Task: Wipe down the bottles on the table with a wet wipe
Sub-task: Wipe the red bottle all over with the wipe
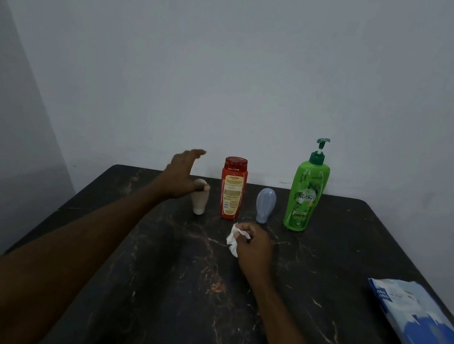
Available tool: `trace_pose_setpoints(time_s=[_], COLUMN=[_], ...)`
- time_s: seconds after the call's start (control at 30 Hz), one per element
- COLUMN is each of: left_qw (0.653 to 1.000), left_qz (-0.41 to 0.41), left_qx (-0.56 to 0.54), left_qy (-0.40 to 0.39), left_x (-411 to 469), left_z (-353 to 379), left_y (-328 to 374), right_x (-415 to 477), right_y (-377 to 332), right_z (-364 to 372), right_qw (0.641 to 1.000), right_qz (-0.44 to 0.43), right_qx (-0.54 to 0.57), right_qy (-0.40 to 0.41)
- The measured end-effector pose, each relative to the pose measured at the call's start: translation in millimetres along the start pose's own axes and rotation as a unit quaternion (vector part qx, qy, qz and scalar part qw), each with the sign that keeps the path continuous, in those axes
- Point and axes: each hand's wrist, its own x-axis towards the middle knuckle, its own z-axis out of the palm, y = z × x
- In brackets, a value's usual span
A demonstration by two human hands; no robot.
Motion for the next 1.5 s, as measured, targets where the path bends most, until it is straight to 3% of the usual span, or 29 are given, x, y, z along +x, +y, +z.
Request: trace_pose_setpoints(time_s=[0.13, 0.3, 0.4, 0.67, 0.83, 0.97, 1.1, 1.23, 1.5], left_qw=[0.996, 0.987, 0.986, 0.995, 0.999, 0.990, 0.958, 0.902, 0.813], left_qz=[0.093, 0.126, 0.111, 0.081, 0.008, -0.065, -0.151, -0.221, -0.256], left_qx=[0.010, 0.052, 0.082, 0.031, -0.044, -0.108, -0.229, -0.367, -0.521], left_qy=[-0.002, -0.082, -0.095, -0.049, 0.030, 0.068, 0.079, 0.055, 0.049], left_x=[20, 40, 39, -7, -61, -107, -160, -213, -288], left_z=[-15, -11, -4, -15, -28, -33, -32, -18, 41], left_y=[39, 75, 81, 84, 75, 69, 71, 77, 119], right_x=[-1, -4, -5, -6, -12, -19, -51, -118, -214], right_y=[-3, -6, -7, -15, -24, -23, -20, -23, -10], right_z=[-1, -4, -4, -9, -15, -25, -50, -95, -155], right_qw=[1.000, 1.000, 1.000, 0.997, 0.988, 0.987, 0.988, 0.988, 0.991], right_qz=[0.007, 0.007, 0.002, 0.024, 0.034, 0.054, 0.069, 0.072, 0.017], right_qx=[0.006, 0.017, 0.017, 0.057, 0.098, 0.115, 0.099, 0.085, -0.101], right_qy=[0.005, 0.011, 0.010, 0.049, 0.114, 0.096, 0.100, 0.102, 0.089])
